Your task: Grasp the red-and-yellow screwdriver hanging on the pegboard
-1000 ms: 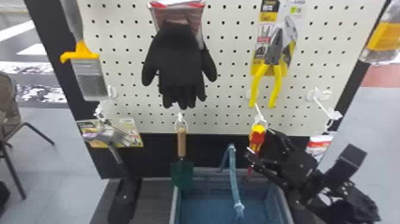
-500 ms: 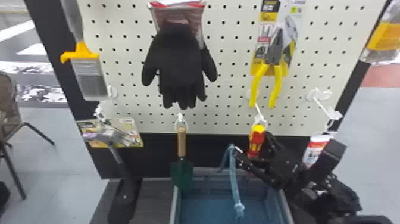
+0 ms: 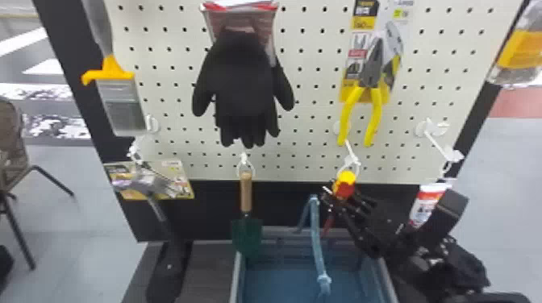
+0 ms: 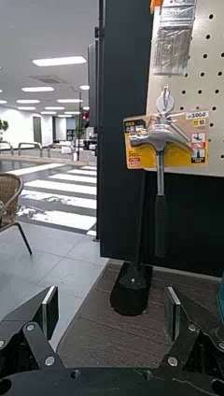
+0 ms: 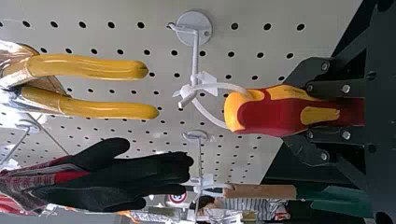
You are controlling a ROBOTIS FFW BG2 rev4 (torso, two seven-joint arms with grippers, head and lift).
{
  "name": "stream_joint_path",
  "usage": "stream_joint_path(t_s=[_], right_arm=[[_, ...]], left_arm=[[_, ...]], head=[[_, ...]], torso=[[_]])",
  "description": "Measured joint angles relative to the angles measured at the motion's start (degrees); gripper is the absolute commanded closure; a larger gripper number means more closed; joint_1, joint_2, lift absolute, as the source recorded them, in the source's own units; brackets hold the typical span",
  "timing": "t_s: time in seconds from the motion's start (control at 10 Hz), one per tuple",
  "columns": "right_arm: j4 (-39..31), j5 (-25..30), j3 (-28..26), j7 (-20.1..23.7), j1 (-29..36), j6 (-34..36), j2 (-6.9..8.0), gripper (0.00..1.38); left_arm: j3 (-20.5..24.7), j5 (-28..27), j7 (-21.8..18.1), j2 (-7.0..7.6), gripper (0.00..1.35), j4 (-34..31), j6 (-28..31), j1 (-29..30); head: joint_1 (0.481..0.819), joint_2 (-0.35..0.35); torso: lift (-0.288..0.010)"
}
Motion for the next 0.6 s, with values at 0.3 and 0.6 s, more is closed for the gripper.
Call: stream_joint_path(t_s=[0.3, 0.6], right_arm=[[-0.5, 0.4, 0.0, -0.6, 0.5, 0.0, 0.17, 1.14], [-1.3, 0.6, -0.1, -1.2, 1.1, 0.0, 0.28, 1.14]], left_arm=[[0.0, 0.1, 0.0, 0.0, 0.4, 0.0, 0.0, 0.1], [-0.1, 0.1, 0.0, 0.0, 0.4, -0.1, 0.0, 0.1]], head=[[0.549, 0.0], [0.549, 0.0]], torso=[[-0.1], [-0.1]])
